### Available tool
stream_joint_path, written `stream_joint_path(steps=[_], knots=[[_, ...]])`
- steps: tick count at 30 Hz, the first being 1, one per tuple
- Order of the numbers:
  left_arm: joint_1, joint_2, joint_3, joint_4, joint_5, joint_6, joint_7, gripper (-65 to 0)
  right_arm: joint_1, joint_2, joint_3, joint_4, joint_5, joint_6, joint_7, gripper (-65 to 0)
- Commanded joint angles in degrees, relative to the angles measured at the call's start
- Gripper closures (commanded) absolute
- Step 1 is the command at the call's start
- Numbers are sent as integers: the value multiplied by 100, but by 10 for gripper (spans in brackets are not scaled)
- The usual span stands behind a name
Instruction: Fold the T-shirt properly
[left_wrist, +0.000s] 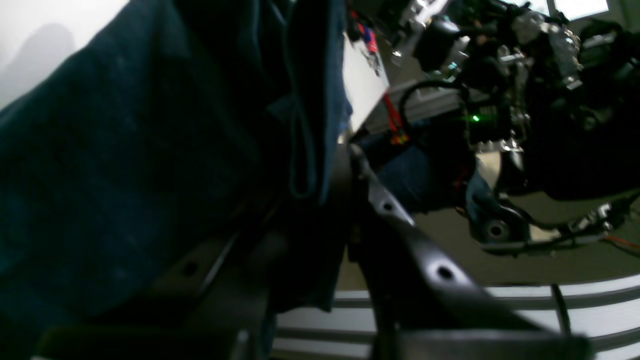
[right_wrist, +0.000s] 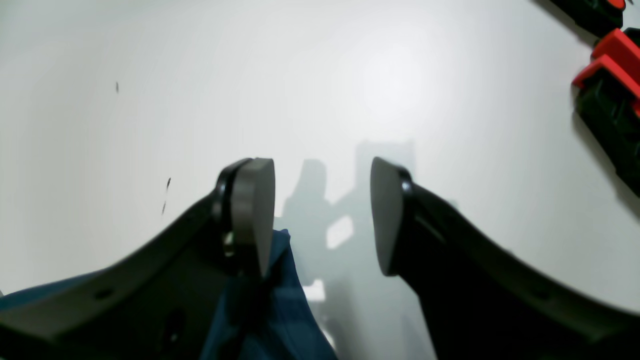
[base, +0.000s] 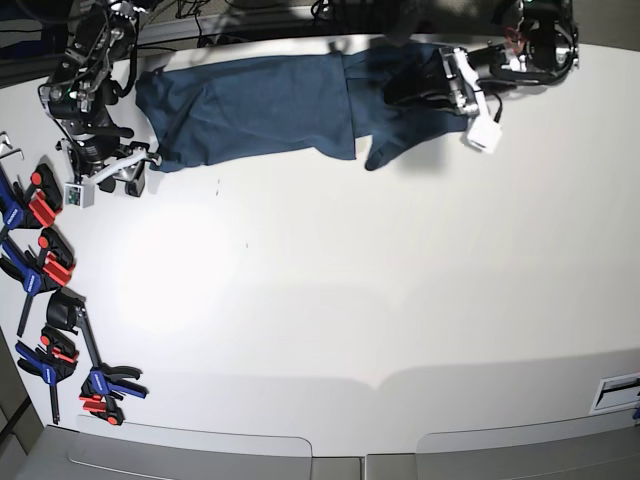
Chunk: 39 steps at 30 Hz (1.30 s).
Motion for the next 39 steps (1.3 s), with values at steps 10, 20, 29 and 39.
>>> stream_joint_path(steps=[10, 20, 29, 39], knots=[[-2, -31, 310, 105, -68, -49, -136, 0, 48, 90, 37, 101, 81, 4, 136, -284], [-2, -33, 310, 105, -92, -49, -313, -218, 48, 92, 37, 101, 81, 4, 140, -284], [-33, -35, 306, 105, -37, -49, -345, -218, 46, 260, 37, 101, 35, 4, 129, -310], [-59, -35, 306, 105, 260, -49, -352, -218, -46, 944, 37, -444, 245, 2, 127, -422]])
